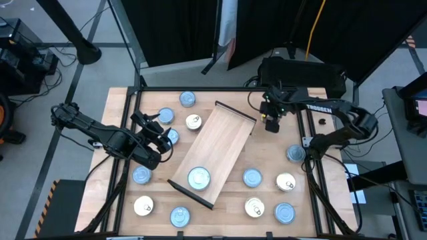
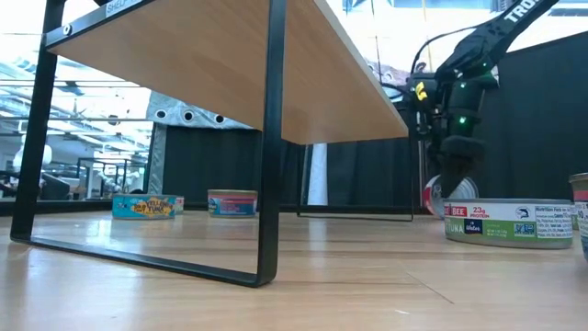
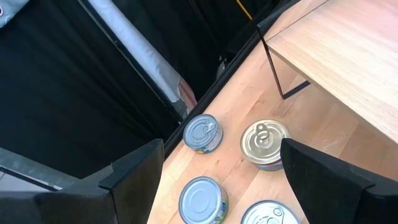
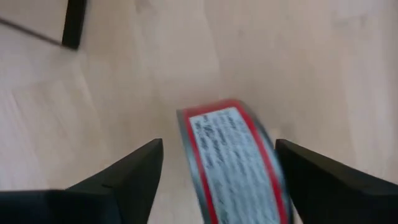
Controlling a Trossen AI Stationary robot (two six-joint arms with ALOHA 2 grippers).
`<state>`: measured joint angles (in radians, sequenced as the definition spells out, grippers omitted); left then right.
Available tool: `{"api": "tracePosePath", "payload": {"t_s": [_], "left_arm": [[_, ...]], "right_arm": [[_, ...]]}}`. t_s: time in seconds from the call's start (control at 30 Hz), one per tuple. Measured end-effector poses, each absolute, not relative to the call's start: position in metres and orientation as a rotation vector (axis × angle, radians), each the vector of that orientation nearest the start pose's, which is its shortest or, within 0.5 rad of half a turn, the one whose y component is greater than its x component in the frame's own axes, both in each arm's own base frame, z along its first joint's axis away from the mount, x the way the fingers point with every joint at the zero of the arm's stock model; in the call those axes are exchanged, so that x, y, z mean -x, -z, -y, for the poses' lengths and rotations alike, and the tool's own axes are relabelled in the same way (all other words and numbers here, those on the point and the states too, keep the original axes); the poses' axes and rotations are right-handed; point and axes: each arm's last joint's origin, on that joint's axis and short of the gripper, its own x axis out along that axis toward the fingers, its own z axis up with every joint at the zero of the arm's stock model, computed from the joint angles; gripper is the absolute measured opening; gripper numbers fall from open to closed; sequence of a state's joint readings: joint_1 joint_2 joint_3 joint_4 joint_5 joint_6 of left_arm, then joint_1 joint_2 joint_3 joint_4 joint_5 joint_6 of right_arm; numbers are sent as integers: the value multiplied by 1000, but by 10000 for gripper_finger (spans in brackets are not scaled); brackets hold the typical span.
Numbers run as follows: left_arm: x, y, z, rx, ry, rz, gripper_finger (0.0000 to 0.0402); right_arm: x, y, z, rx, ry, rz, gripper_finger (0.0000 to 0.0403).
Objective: Stack canned seafood by type on shelf
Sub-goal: Stack the red tuna can on top of the other red tuna can
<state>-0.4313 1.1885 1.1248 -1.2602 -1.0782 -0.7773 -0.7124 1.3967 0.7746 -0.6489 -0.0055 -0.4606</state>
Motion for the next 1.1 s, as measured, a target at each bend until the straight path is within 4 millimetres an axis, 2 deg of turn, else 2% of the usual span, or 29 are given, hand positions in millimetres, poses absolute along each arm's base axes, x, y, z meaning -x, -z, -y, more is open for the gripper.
{"api": "tracePosePath", "payload": {"t_s": [0.1,0.37,0.57,0.73,1.1], "left_arm": [[-183,-314,56,-224,-846,-673,322],[-183,-314,56,-225,-846,-673,322],[-183,-314,56,-226,-846,-674,322],[-183,-314,56,-231,-844,-676,322],[-183,-314,56,-235,-844,-679,322]], "right_arm": [[-178,-175,153,-82,300,-1341,252],[-172,-174,148,-167,304,-1400,118],[-169,-175,140,-345,279,-1382,117],[-169,-189,125,-433,242,-1316,124],[-171,-279,84,-520,100,-1139,119]]}}
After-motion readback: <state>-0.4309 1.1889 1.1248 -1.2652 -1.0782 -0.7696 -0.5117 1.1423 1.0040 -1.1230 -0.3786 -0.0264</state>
